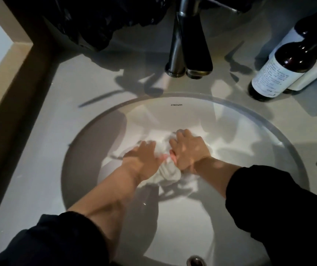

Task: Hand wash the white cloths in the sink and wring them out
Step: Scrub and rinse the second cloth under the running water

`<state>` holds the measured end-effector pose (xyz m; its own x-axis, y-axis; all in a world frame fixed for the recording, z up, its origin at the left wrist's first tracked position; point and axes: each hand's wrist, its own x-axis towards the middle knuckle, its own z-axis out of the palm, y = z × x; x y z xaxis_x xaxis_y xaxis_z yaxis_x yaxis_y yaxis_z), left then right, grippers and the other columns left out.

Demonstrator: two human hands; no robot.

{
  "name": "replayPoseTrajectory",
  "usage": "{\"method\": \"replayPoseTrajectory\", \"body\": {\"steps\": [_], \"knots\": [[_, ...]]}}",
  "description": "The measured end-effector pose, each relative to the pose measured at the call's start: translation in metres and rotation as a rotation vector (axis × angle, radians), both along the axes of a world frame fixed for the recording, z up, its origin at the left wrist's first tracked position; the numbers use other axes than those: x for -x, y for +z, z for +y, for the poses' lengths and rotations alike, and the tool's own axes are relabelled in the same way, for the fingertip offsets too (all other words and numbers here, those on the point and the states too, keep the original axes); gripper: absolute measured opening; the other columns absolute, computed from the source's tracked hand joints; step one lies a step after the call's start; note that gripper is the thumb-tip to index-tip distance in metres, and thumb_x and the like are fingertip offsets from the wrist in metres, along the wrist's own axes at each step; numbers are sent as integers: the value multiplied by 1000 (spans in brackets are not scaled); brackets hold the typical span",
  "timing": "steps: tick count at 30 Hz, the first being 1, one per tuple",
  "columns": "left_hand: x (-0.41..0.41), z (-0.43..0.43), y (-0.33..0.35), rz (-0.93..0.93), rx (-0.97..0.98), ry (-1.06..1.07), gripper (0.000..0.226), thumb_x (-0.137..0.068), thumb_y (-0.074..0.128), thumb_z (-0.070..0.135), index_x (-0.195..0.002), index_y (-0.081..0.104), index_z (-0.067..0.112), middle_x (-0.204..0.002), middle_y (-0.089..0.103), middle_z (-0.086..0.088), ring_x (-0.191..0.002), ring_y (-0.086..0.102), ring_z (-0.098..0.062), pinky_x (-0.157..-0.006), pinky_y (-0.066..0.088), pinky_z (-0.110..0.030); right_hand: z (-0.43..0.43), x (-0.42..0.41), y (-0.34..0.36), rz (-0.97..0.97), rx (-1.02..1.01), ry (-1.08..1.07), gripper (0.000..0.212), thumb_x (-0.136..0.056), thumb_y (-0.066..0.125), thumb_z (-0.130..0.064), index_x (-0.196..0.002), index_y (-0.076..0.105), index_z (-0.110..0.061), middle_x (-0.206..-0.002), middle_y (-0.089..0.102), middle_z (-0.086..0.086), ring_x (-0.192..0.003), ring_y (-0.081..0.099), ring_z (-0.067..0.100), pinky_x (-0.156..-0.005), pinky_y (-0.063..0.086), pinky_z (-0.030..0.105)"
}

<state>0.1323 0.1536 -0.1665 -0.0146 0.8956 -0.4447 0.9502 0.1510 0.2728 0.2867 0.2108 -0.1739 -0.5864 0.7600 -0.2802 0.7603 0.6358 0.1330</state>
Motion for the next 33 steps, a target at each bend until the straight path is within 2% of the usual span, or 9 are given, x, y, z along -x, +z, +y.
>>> {"method": "replayPoseTrajectory", "body": {"steps": [3,7,10,12,15,17,20,27,33], "knots": [[-3,-7,10,42,67,-126,81,-79,42,77,-140,32,26,-136,38,-3,-126,42,-27,-95,38,-43,3,0,2,84,40,-63,52,-92,25,-43,-129,50,-17,-137,45,5,-124,38,25,-85,44,36],[-8,-8,6,75,76,-175,59,-87,52,60,-128,45,19,-125,49,-4,-103,54,-24,-78,43,-34,21,6,31,67,141,-323,39,-94,35,-37,-124,58,-25,-126,60,5,-116,54,27,-91,45,33],[1,4,13,-89,255,109,46,-93,48,49,-119,57,12,-109,62,-9,-90,59,-25,-57,38,-27,37,-44,56,318,774,-584,35,-92,56,-36,-122,62,-19,-118,63,9,-105,61,27,-97,44,49],[4,8,17,-81,260,152,39,-98,43,34,-127,55,11,-112,61,-14,-104,61,-29,-66,44,-25,39,-74,74,757,938,-850,38,-90,59,-43,-115,66,-15,-104,69,8,-89,67,25,-84,54,53],[10,8,21,50,41,274,34,-100,34,31,-128,48,17,-123,52,-9,-115,52,-28,-81,38,-32,37,-78,88,798,825,-1108,41,-98,43,-46,-108,55,-8,-84,55,10,-60,59,28,-47,53,31],[12,8,26,52,-63,326,32,-98,36,32,-124,48,19,-123,50,-6,-113,51,-26,-78,37,-32,27,-59,81,789,734,-919,31,-100,44,-36,-97,56,-8,-83,54,9,-61,59,30,-51,49,32],[14,8,26,24,31,238,39,-95,38,32,-132,44,21,-130,42,-5,-112,50,-26,-81,40,-33,-7,-35,43,323,130,-246,37,-93,36,-35,-86,66,-13,-95,64,10,-88,61,33,-73,49,40],[6,1,13,56,191,-118,95,-69,75,56,-136,28,10,-131,30,-6,-111,52,-28,-77,43,-33,-35,5,-20,-133,-145,-50,56,-85,45,-40,-124,48,0,-123,50,29,-104,51,42,-75,46,50],[-5,-4,5,314,51,-207,65,-85,67,32,-132,31,5,-127,35,-11,-112,54,-30,-81,48,-37,-2,-6,-19,268,-74,80,43,-87,41,-38,-106,61,-5,-96,60,14,-80,56,34,-61,45,37]]}}
